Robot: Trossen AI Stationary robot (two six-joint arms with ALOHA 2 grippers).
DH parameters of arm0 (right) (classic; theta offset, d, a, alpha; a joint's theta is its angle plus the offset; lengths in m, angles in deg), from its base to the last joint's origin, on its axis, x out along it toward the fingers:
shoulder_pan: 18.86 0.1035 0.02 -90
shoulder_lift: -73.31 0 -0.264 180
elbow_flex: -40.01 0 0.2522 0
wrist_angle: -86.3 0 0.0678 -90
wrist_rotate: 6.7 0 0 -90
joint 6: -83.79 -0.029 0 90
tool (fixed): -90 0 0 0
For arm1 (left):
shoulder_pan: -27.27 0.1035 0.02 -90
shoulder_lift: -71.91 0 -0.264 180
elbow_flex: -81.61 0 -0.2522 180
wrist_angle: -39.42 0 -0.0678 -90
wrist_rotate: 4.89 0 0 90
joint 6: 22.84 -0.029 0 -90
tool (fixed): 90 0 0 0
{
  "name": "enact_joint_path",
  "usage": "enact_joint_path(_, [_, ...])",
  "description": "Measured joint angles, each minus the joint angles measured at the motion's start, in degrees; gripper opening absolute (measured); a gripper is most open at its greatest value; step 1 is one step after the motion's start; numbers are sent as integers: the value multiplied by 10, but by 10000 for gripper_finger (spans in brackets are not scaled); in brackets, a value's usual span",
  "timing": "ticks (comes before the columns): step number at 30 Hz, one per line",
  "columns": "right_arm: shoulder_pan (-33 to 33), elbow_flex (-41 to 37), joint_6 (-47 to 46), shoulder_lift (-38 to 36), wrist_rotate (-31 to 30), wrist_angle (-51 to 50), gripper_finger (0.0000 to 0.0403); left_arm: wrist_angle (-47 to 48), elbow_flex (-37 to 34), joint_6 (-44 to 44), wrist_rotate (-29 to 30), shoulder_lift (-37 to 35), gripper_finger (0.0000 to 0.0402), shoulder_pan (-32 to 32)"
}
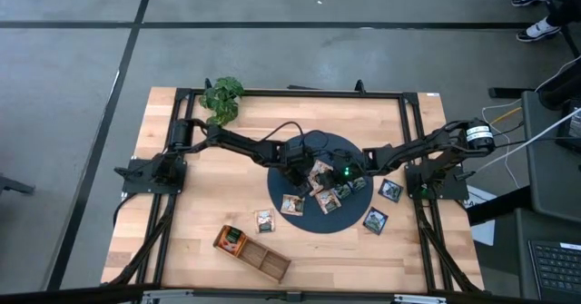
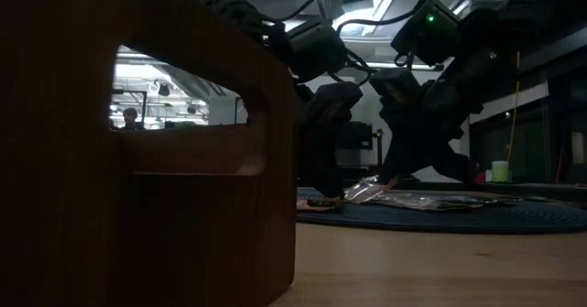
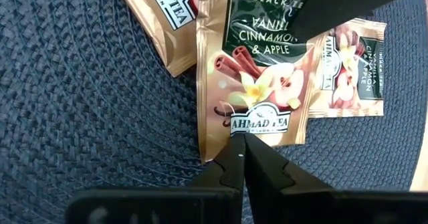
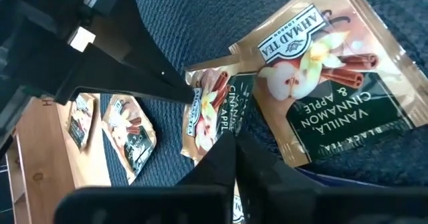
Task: Pick & Place Tea
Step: Put the brown tea bag into the right section of the wooden organizer
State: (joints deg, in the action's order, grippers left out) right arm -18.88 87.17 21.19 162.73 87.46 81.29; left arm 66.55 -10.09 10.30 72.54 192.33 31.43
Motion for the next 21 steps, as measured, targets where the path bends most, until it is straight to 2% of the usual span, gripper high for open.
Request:
enact_joint_path(5, [0,4,21,0,0,2,6,27,-4,1,-16,-25,7,6])
enact_joint_path(12, [0,24,59,-1,22,-3,4,112,-2,-9,34,-116,11,17])
enact_joint_path(21, [6,101,74,-5,65,-34,3,192,-2,-37,54,-223,15,20])
